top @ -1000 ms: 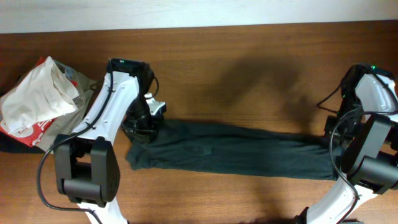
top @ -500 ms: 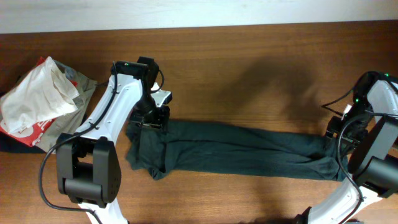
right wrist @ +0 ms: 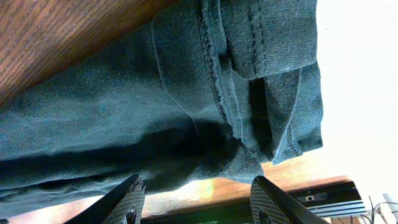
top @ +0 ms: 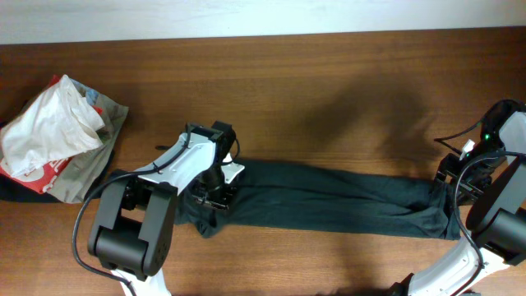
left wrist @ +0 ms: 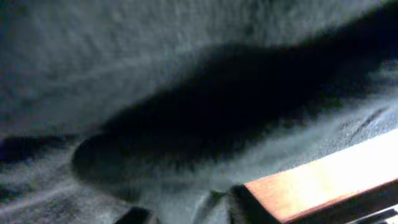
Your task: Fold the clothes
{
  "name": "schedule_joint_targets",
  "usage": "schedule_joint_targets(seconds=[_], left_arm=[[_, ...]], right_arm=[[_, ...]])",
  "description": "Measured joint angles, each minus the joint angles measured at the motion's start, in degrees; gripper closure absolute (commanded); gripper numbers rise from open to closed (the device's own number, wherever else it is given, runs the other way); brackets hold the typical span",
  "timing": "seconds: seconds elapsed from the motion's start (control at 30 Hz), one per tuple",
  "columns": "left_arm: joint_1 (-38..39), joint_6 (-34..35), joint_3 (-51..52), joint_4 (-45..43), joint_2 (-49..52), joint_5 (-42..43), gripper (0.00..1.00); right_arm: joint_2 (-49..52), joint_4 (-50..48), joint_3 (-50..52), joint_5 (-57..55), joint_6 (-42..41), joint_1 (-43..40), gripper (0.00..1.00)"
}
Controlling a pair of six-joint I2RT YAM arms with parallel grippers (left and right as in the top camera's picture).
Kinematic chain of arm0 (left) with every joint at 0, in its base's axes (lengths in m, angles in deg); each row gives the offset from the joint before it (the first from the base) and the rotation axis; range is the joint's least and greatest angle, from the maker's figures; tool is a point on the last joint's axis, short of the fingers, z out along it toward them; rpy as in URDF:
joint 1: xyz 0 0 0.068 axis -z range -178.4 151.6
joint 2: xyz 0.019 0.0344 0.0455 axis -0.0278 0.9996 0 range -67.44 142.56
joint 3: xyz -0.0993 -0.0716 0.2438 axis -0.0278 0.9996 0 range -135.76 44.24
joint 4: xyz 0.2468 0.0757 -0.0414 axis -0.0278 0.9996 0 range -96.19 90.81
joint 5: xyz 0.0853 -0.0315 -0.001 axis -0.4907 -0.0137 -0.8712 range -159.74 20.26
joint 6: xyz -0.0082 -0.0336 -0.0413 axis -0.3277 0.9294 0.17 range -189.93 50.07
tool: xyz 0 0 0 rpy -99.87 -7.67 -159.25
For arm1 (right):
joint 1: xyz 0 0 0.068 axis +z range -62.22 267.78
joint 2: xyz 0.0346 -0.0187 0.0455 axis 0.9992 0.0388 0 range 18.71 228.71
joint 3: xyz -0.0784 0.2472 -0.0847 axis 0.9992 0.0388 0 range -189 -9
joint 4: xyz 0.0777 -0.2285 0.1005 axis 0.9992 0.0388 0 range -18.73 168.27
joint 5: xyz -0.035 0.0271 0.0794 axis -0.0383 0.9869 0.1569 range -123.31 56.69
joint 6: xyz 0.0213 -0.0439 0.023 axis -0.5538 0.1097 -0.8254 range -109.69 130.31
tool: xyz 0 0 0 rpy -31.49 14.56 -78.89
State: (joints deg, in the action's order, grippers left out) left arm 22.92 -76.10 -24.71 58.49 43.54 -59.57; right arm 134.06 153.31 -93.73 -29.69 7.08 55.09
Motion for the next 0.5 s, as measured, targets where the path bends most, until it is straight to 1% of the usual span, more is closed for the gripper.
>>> schedule_joint_targets(seconds=[0.1,0.13,0.2,0.27,0.33,0.37,0.4,0.43,0.47,0.5], left_arm=[[0.0,0.02,-0.39,1.42,0.0,2.91,0.99],[0.0,0.02,-2.4,3.54,0.0,3.5,0.99],[0.07,-0.02,-10.56,6.78,-1.16,4.22,1.0],[1.31,-0.2,-17.75,3.54,-2.4,4.48,0.99],[3.56,-0.2,-18.27,2.49,-3.19,4.61,0.99],[5.95,-0.15,-18.25,0.72,-3.19,5.25,0.95],[8.11,0.52,-18.25,-1.6,-3.19,5.9,0.85],[10.51,1.38,-18.25,-3.74,-3.19,6.34,0.57],[12.5,2.01,-18.25,-4.52,-3.19,6.73,0.46],[12.92,2.23,-18.25,-5.09,-3.19,6.82,0.44]], right_arm=[[0.0,-0.02,0.0,0.17,0.02,0.0,0.41],[0.0,-0.09,0.0,0.22,0.07,0.0,0.41],[0.0,-0.04,0.0,0.35,0.02,0.0,0.41],[0.0,-0.24,0.0,0.39,0.07,0.0,0.41],[0.0,-0.24,0.0,0.39,0.09,0.0,0.41],[0.0,-0.24,0.0,0.39,0.07,0.0,0.41],[0.0,-0.24,0.0,0.39,0.07,0.0,0.41],[0.0,-0.24,0.0,0.39,0.07,0.0,0.41],[0.0,-0.24,0.0,0.42,0.07,0.0,0.41],[0.0,-0.24,0.0,0.42,0.07,0.0,0.41]])
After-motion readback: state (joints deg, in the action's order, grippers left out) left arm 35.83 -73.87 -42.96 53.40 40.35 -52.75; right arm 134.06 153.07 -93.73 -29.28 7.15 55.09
